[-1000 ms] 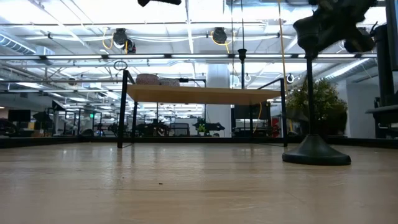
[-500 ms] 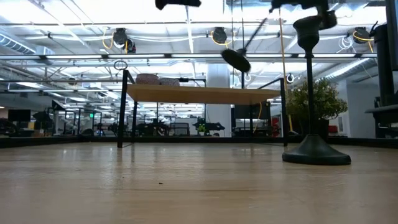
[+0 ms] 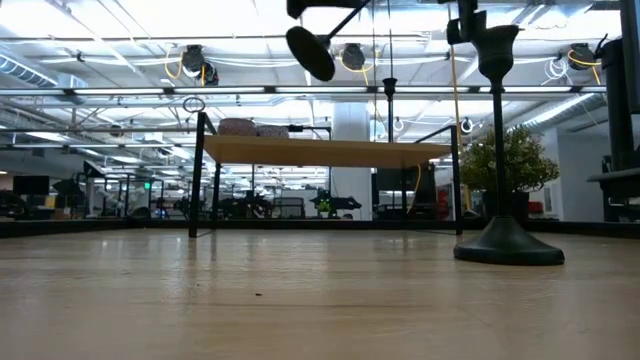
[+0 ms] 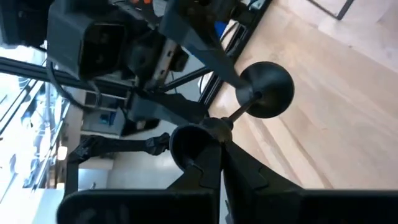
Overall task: Pick & Place candle stick holders
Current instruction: Put the top black candle holder on the shelf aligned with the other black candle holder
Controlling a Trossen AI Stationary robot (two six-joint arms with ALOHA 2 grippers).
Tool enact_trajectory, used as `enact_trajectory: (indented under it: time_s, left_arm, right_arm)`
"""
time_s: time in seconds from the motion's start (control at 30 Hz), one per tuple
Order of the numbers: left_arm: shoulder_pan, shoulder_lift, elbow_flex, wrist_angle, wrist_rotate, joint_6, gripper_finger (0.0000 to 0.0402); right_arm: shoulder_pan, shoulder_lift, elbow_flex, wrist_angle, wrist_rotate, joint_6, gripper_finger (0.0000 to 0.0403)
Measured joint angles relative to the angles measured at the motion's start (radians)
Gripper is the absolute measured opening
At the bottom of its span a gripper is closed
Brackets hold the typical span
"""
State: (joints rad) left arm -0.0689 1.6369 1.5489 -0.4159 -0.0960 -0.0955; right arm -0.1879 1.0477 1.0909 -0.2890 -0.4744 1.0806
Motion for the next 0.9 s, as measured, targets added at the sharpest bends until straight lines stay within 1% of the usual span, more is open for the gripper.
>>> enact_trajectory:
  time_s: [0.1, 0.27, 0.33, 0.53, 0.6, 0.7, 0.8, 0.9]
  left_arm:
    - [0.002, 0.043, 0.057, -0.092, 0.0, 0.002, 0.0241]
    - [0.01, 0.098, 0.138, -0.152, 0.0, -0.019, 0.0241]
    - [0.015, 0.115, 0.15, -0.189, 0.0, -0.035, 0.0241]
    - [0.033, 0.128, 0.16, -0.216, 0.002, -0.086, 0.0235]
    - [0.04, 0.129, 0.16, -0.222, 0.01, -0.101, 0.0218]
    - [0.049, 0.13, 0.16, -0.219, 0.05, -0.102, 0.0174]
    - [0.056, 0.13, 0.16, -0.213, 0.089, -0.103, 0.0121]
    - [0.064, 0.13, 0.16, -0.209, 0.14, -0.118, 0.0059]
  right_arm:
    - [0.0, 0.021, 0.0, 0.019, -0.016, 0.0, 0.0]
    - [0.0, 0.039, 0.0, 0.042, -0.028, 0.001, 0.0]
    - [0.0, 0.038, 0.0, 0.039, -0.029, 0.001, 0.0]
    - [0.0, 0.038, 0.0, 0.048, -0.029, -0.003, 0.0]
    - [0.0, 0.037, 0.0, 0.044, -0.028, -0.005, 0.0]
    - [0.0, 0.038, 0.0, 0.037, -0.027, -0.009, 0.0]
    - [0.0, 0.038, 0.0, 0.036, -0.027, -0.015, 0.0]
    - [0.0, 0.038, 0.0, 0.03, -0.026, -0.021, 0.0]
